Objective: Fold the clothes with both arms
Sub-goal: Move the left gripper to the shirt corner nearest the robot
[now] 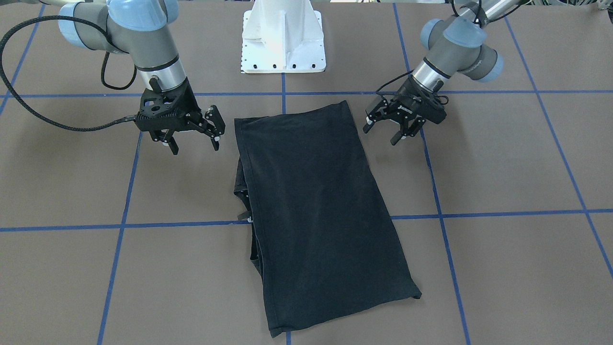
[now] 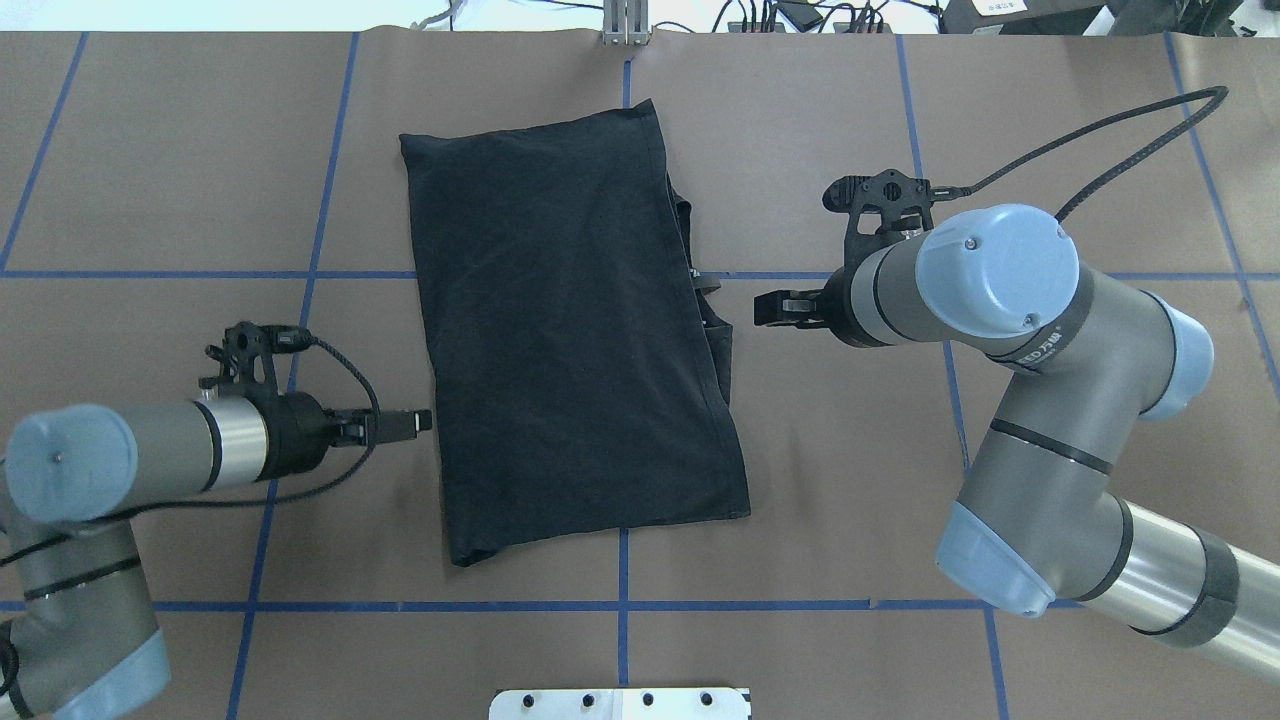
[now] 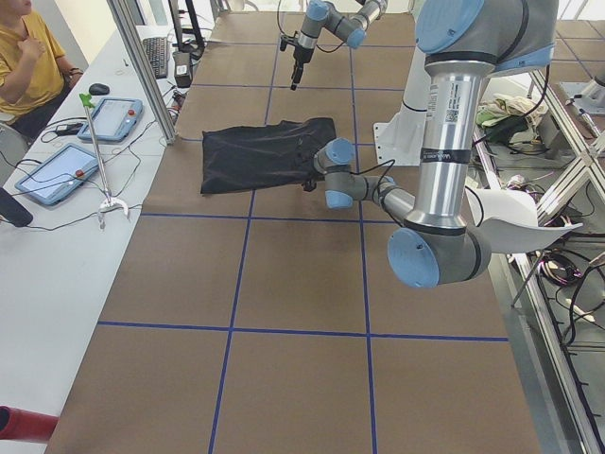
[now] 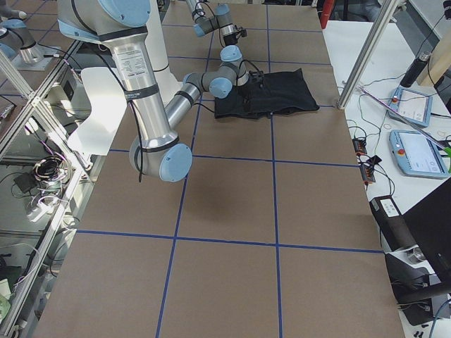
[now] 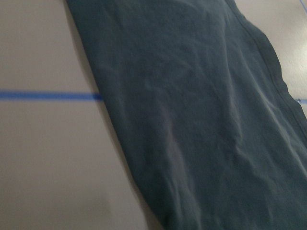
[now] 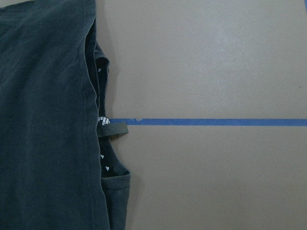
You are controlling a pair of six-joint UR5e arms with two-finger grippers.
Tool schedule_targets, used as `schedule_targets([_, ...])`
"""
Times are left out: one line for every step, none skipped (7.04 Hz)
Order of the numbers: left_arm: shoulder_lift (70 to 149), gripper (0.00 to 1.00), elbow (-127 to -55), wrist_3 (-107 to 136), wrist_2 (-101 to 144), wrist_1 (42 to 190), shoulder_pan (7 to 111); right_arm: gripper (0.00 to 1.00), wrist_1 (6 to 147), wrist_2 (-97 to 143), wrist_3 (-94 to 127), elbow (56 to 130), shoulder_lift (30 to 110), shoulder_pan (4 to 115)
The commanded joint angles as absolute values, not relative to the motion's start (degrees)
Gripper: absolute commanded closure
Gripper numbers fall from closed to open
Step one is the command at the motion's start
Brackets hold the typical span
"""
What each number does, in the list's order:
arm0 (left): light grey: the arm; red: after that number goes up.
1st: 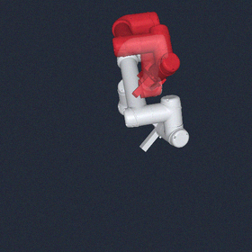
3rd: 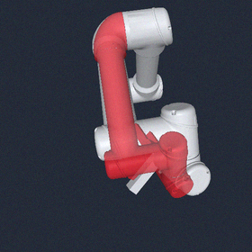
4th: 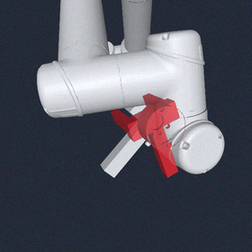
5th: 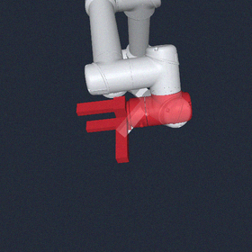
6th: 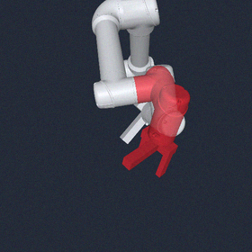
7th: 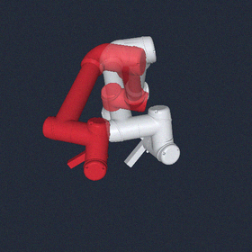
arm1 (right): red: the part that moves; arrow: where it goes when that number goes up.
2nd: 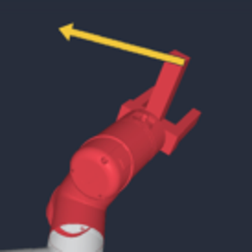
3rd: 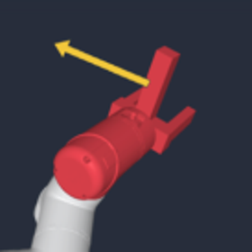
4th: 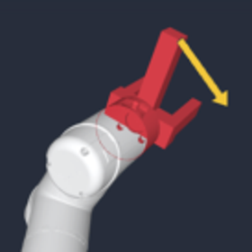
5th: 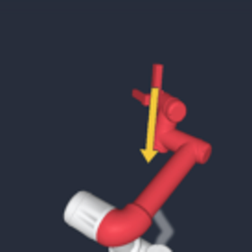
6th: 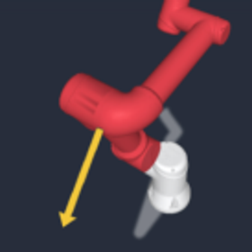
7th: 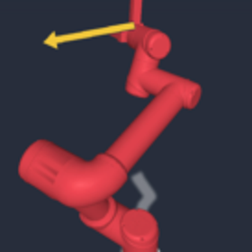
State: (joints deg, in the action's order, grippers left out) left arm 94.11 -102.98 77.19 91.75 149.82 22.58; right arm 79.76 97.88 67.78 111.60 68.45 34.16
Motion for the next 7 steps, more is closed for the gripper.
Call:
schedule_targets([91.93, 0.00, -104.86, 88.71, 81.52, 149.77, 10.33, 0.00, 78.84, 97.65, 68.20, 111.71, 68.99, 33.93])
schedule_targets([92.54, 0.01, -104.85, 91.55, 80.00, 149.68, 9.24, 0.00, 78.84, 97.65, 68.12, 111.71, 68.91, 33.93])
schedule_targets([93.85, 0.06, -104.51, 93.50, 79.98, 148.72, 9.23, 0.00, 78.84, 97.65, 68.12, 111.71, 68.91, 33.93])
schedule_targets([96.30, 0.11, -104.33, 96.21, 79.98, 146.80, 9.23, 0.00, 78.84, 97.56, 68.20, 111.80, 68.91, 33.93])
schedule_targets([98.50, 0.15, -104.15, 97.55, 79.98, 144.52, 9.23, 0.00, 78.84, 97.38, 68.12, 111.71, 68.99, 33.93])
schedule_targets([98.87, 0.16, -103.89, 97.56, 79.98, 144.14, 9.23, 0.00, 78.84, 97.38, 68.12, 111.71, 68.99, 33.93])
schedule_targets([98.62, 0.17, -103.89, 97.56, 79.98, 144.14, 9.23, 0.00, 78.84, 97.38, 68.20, 111.80, 68.91, 33.93])
